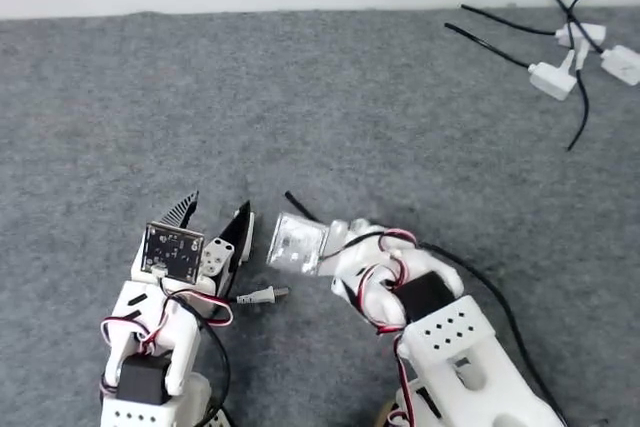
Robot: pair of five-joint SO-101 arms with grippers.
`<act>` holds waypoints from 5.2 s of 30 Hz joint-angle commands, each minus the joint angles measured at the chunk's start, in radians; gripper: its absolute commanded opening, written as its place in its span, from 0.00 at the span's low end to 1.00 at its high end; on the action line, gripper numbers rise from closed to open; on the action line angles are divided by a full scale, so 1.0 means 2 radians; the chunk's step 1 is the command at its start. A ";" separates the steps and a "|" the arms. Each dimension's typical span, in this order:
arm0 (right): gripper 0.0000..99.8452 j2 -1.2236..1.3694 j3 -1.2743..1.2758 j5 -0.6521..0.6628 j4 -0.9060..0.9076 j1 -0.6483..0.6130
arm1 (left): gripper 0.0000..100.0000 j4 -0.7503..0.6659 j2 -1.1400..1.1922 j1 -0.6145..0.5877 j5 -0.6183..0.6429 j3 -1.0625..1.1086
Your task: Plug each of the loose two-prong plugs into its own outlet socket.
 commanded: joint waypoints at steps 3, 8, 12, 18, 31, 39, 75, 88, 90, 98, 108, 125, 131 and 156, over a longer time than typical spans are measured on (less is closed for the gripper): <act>0.01 -0.016 0.012 0.015 0.005 0.018 | 0.24 -0.021 -0.008 0.004 -0.009 -0.003; 0.01 -0.014 0.020 0.016 0.004 0.047 | 0.24 -0.021 -0.008 0.004 -0.009 -0.003; 0.06 -0.014 0.054 0.042 -0.023 0.053 | 0.24 -0.020 -0.008 0.004 -0.009 -0.003; 0.15 -0.014 0.081 0.048 -0.036 0.053 | 0.24 -0.020 -0.008 0.004 -0.009 -0.003; 0.12 -0.014 0.103 0.084 -0.033 0.053 | 0.24 -0.020 -0.008 0.004 -0.009 -0.005; 0.11 -0.014 0.122 0.090 -0.036 0.053 | 0.24 -0.019 -0.008 0.004 -0.009 -0.006; 0.01 -0.014 -0.143 0.027 0.145 0.010 | 0.24 -0.019 -0.007 0.020 -0.010 -0.002; 0.01 0.005 -0.372 -0.053 0.233 -0.072 | 0.24 -0.004 -0.007 0.091 -0.050 0.003; 0.01 0.030 -0.402 -0.056 0.245 -0.085 | 0.24 0.006 -0.007 0.118 -0.064 0.002; 0.01 0.110 -0.483 -0.092 0.257 -0.161 | 0.24 0.021 -0.007 0.161 -0.071 -0.015; 0.01 0.118 -0.460 -0.104 0.271 -0.191 | 0.24 0.072 -0.008 0.160 -0.070 -0.067; 0.01 0.055 -0.382 -0.087 0.293 -0.159 | 0.24 0.094 -0.008 0.160 -0.069 -0.082; 0.01 0.030 -0.349 -0.088 0.259 -0.158 | 0.24 0.095 -0.008 0.161 -0.054 -0.079; 0.03 0.025 -0.133 -0.153 0.221 -0.042 | 0.24 -0.027 -0.008 0.007 -0.022 -0.005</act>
